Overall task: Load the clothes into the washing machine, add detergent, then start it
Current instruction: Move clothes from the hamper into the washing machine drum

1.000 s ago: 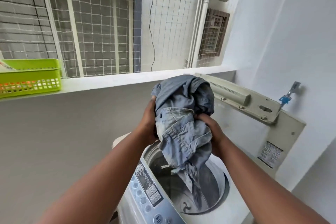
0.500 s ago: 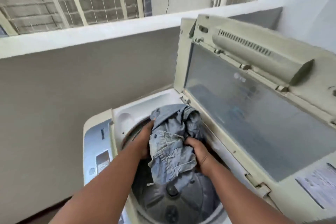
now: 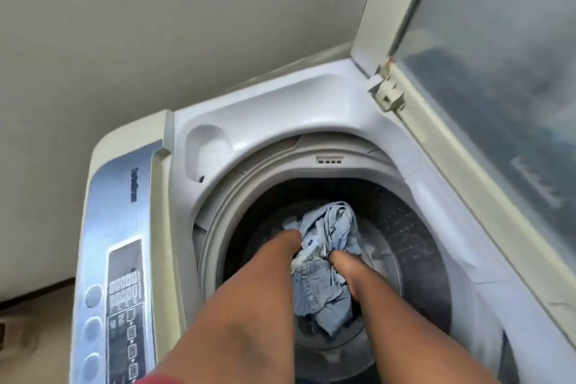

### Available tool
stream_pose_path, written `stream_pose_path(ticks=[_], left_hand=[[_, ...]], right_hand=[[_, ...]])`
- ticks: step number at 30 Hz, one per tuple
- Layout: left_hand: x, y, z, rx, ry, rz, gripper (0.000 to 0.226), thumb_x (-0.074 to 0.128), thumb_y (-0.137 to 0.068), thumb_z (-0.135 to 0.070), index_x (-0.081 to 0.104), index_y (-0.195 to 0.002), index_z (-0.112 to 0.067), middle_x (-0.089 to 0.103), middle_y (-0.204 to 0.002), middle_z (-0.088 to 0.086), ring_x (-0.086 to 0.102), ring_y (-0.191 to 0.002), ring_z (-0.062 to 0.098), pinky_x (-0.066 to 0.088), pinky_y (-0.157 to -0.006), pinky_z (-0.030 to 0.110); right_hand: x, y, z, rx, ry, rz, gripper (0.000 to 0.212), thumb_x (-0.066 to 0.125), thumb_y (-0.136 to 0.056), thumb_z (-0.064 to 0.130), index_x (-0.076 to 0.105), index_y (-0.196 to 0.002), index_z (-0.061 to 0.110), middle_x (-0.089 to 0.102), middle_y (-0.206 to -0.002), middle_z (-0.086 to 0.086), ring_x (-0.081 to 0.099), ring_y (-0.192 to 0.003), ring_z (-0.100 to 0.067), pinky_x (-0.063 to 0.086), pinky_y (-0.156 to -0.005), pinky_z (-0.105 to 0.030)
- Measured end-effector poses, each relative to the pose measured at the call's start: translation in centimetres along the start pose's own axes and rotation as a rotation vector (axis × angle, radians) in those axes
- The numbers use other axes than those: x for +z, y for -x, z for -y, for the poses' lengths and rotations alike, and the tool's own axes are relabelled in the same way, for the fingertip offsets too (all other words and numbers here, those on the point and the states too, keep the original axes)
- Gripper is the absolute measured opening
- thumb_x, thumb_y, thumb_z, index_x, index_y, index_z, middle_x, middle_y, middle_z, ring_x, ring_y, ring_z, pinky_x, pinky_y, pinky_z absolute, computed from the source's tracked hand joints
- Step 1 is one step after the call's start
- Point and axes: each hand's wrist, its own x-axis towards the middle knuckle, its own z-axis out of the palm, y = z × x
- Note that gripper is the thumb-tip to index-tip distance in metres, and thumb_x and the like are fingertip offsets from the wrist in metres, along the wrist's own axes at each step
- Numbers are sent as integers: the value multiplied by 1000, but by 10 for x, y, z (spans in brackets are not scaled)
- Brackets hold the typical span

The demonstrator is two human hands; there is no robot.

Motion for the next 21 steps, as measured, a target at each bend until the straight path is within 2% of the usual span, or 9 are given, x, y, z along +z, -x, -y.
stream_pose_path(ticks=[2, 3, 5, 8, 12, 16, 19, 21], left_hand=[[8, -14, 9, 6, -77, -33, 44, 36, -101, -18, 41, -141, -1, 44, -145, 15, 45, -133, 27, 41, -104, 31], [12, -20, 13, 12, -145, -44, 44, 37, -101, -18, 40, -142, -1, 43, -146, 15, 44, -133, 28, 40, -105, 32], [20, -39, 19, 8, -288, -79, 50, 40, -100, -19, 31, -145, 1, 34, -151, 19, 36, -138, 32, 33, -111, 37], [26, -50, 24, -37, -297, -75, 66, 43, -97, -36, 20, -148, 1, 29, -153, 20, 32, -140, 34, 29, -114, 37], [31, -66, 30, 58, -480, -34, 72, 44, -95, -46, 21, -148, -3, 30, -152, 22, 33, -139, 36, 29, -114, 39], [32, -69, 39, 177, -773, -47, 75, 36, -96, -52, 7, -153, -12, 12, -159, 17, 13, -145, 37, 14, -119, 46], [29, -58, 35, 276, -922, -88, 74, 34, -96, -51, 5, -153, -14, 10, -160, 14, 9, -146, 36, 5, -119, 48], [26, -48, 26, 330, -983, -100, 73, 33, -97, -50, 4, -154, -15, 11, -160, 13, 10, -146, 35, 4, -119, 48]], right_hand=[[9, -19, -10, 39, 33, 18, 41, 49, -75, 24, 65, -108, 6, 70, -105, -18, 68, -94, -31, 55, -77, -33], [12, -21, -13, 49, 50, 9, 40, 50, -78, 24, 65, -109, 4, 70, -106, -16, 68, -93, -30, 56, -80, -37], [15, -27, -19, 32, 86, -43, 39, 52, -84, 24, 62, -113, 2, 67, -113, -14, 65, -94, -29, 55, -82, -35], [16, -42, -30, -8, 166, -105, 37, 54, -87, 21, 62, -117, 1, 65, -120, -16, 64, -99, -31, 51, -81, -33], [15, -62, -39, -60, 331, -113, 56, 51, -86, 30, 44, -139, 11, 52, -139, -14, 54, -123, -31, 43, -103, -36], [16, -62, -36, -60, 488, -183, 64, 54, -78, 37, 40, -135, 12, 53, -136, -13, 51, -123, -33, 41, -103, -41], [14, -56, -32, -108, 700, -234, 71, 51, -84, 37, 28, -146, 10, 35, -151, -10, 33, -137, -31, 28, -111, -45], [8, -47, -26, -158, 815, -259, 72, 51, -85, 38, 27, -147, 11, 28, -155, -9, 26, -141, -30, 21, -114, -48]])
